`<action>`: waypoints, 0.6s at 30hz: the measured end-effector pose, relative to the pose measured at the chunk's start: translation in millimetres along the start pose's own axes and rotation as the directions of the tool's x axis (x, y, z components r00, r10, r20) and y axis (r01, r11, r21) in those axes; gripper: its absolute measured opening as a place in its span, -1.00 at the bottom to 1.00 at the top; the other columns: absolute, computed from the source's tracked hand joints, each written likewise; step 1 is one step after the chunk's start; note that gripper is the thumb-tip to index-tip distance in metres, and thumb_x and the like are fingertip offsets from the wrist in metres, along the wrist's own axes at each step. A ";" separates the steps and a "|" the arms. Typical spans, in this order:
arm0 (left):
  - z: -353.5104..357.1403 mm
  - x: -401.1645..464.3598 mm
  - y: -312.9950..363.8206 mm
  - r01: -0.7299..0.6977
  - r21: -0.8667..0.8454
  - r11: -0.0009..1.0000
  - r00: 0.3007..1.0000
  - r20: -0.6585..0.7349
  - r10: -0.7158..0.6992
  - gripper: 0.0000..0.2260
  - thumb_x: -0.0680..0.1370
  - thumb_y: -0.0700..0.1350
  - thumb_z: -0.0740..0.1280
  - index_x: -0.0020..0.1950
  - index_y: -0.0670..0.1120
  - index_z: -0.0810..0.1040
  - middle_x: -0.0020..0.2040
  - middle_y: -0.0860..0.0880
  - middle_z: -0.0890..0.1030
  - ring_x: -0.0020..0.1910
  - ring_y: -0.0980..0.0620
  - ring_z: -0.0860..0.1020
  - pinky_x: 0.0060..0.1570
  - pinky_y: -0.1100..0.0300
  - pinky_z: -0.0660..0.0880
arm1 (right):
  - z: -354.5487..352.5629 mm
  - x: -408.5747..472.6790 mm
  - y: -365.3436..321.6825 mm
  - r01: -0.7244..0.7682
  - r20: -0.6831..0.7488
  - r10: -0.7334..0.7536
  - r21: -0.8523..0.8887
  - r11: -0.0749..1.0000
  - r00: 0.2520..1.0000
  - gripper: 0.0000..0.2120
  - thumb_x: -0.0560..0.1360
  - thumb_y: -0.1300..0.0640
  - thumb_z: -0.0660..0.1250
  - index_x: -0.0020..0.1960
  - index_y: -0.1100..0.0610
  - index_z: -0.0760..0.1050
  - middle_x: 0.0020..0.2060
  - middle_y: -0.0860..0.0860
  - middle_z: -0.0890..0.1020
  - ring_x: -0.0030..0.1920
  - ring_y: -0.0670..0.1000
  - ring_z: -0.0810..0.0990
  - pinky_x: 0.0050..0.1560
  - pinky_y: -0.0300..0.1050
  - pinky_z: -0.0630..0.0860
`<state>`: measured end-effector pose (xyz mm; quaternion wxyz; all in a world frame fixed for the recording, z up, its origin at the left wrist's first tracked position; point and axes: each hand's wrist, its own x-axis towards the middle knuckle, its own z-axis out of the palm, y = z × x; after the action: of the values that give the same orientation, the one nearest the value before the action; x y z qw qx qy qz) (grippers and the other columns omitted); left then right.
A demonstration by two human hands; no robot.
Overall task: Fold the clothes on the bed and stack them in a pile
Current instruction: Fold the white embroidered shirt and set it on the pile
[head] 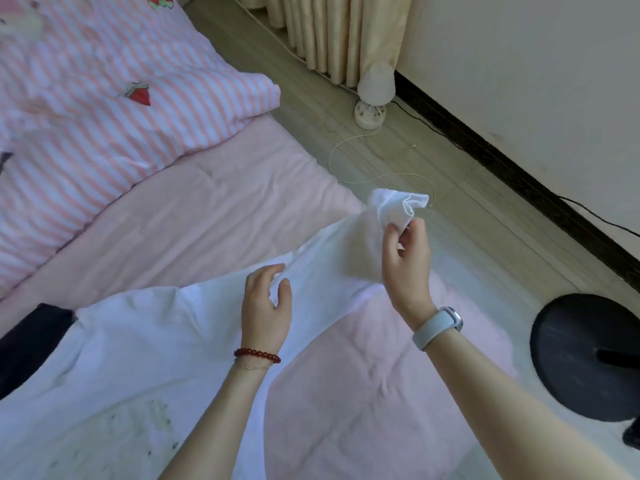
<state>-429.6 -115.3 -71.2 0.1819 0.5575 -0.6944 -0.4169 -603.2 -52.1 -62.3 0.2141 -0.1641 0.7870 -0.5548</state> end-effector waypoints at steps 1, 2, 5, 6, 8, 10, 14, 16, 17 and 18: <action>-15.6 -8.7 -5.0 0.101 -0.087 0.991 0.994 -0.023 -0.103 -0.82 0.56 -0.26 0.22 0.10 -0.07 0.52 0.08 0.05 0.48 0.07 0.08 0.50 0.02 0.39 0.37 | 8.3 -16.4 -10.6 0.037 0.058 -0.036 -0.006 0.999 0.998 -0.81 0.55 0.21 0.12 -0.22 0.02 0.26 -0.43 -0.26 0.43 -0.40 -0.17 0.33 -0.39 -0.35 0.29; -32.3 -16.2 -9.9 0.199 -0.196 0.960 0.978 -0.026 -0.208 -0.83 0.57 -0.25 0.21 0.04 -0.04 0.53 0.05 0.03 0.52 0.02 0.08 0.53 -0.04 0.38 0.40 | 17.4 -33.8 -20.9 0.084 0.116 -0.081 -0.020 0.996 0.990 -0.80 0.55 0.21 0.13 -0.20 -0.03 0.26 -0.41 -0.23 0.45 -0.39 -0.14 0.35 -0.37 -0.29 0.33; -92.7 -40.9 -24.8 0.394 -0.527 0.753 0.893 0.026 -0.449 -0.82 0.60 -0.22 0.17 -0.06 -0.02 0.54 -0.07 -0.05 0.60 -0.11 -0.01 0.58 -0.13 0.21 0.46 | 48.0 -94.6 -50.9 0.233 0.298 -0.210 -0.044 0.971 0.931 -0.87 0.53 0.15 0.12 -0.13 -0.06 0.27 -0.42 -0.11 0.40 -0.36 -0.01 0.40 -0.31 -0.07 0.41; -114.7 -53.0 -31.4 0.415 -0.589 0.693 0.873 0.043 -0.486 -0.83 0.60 -0.19 0.17 -0.05 -0.03 0.55 -0.08 -0.05 0.61 -0.12 0.00 0.60 -0.12 0.19 0.48 | 58.9 -117.5 -60.9 0.286 0.356 -0.255 -0.036 0.958 0.899 -0.90 0.53 0.14 0.12 -0.10 -0.05 0.29 -0.42 -0.13 0.38 -0.38 -0.01 0.40 -0.33 -0.04 0.40; -157.0 -81.9 -50.1 0.424 -0.669 0.610 0.844 0.049 -0.533 -0.83 0.61 -0.11 0.16 0.00 -0.04 0.55 -0.07 -0.04 0.64 -0.10 0.03 0.62 -0.09 0.17 0.50 | 80.3 -166.0 -79.1 0.388 0.460 -0.351 0.016 0.922 0.816 -0.90 0.53 0.14 0.12 -0.06 -0.05 0.31 -0.38 -0.16 0.35 -0.38 -0.07 0.35 -0.34 -0.09 0.36; -199.0 -115.1 -76.6 0.415 -0.744 0.524 0.812 0.043 -0.582 -0.76 0.62 0.00 0.12 0.04 -0.04 0.54 -0.03 -0.03 0.64 -0.06 0.03 0.62 -0.05 0.14 0.49 | 101.5 -219.1 -94.5 0.460 0.560 -0.415 0.067 0.886 0.718 -0.89 0.53 0.13 0.11 0.02 0.00 0.37 -0.32 -0.13 0.41 -0.33 -0.10 0.35 -0.32 -0.10 0.39; -274.2 -188.9 -148.4 0.362 -0.869 0.338 0.715 0.026 -0.699 -0.66 0.61 0.11 0.06 0.03 -0.05 0.53 -0.01 -0.03 0.62 -0.03 0.01 0.58 -0.04 0.12 0.46 | 146.8 -330.2 -107.0 0.557 0.712 -0.479 0.149 0.817 0.513 -0.73 0.53 0.13 0.14 0.14 0.21 0.49 -0.19 0.06 0.59 -0.19 0.03 0.50 -0.27 -0.05 0.47; -299.1 -219.6 -185.3 0.351 -0.884 0.308 0.666 0.004 -0.746 -0.64 0.61 0.13 0.05 0.02 -0.06 0.52 0.01 -0.05 0.60 -0.02 0.00 0.56 -0.06 0.11 0.45 | 169.0 -376.0 -99.1 0.546 0.812 -0.435 0.176 0.819 0.390 -0.72 0.53 0.15 0.20 0.20 0.19 0.48 -0.04 0.07 0.62 -0.02 0.04 0.53 -0.13 -0.04 0.49; -310.6 -234.7 -204.5 0.360 -0.887 0.289 0.635 0.006 -0.773 -0.64 0.61 0.13 0.05 0.02 -0.07 0.51 0.02 -0.05 0.59 -0.02 0.00 0.56 -0.05 0.11 0.45 | 180.7 -398.9 -92.2 0.536 0.870 -0.375 0.160 0.829 0.320 -0.70 0.53 0.15 0.23 0.25 0.17 0.45 0.05 0.07 0.61 0.09 0.05 0.51 -0.01 -0.03 0.47; -318.7 -246.9 -221.7 0.381 -0.883 0.273 0.604 0.015 -0.796 -0.65 0.61 0.12 0.05 0.04 -0.09 0.50 0.04 -0.05 0.57 -0.01 -0.02 0.55 -0.02 0.09 0.45 | 190.3 -418.3 -82.1 0.538 0.919 -0.301 0.124 0.834 0.254 -0.65 0.53 0.13 0.25 0.30 0.15 0.42 0.16 0.07 0.57 0.19 0.06 0.47 0.12 -0.02 0.43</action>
<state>14.2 -13.4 -5.4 0.3931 0.7026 -0.0831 -0.5872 -145.3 -24.7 24.2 0.4342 -0.6668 0.5159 -0.3173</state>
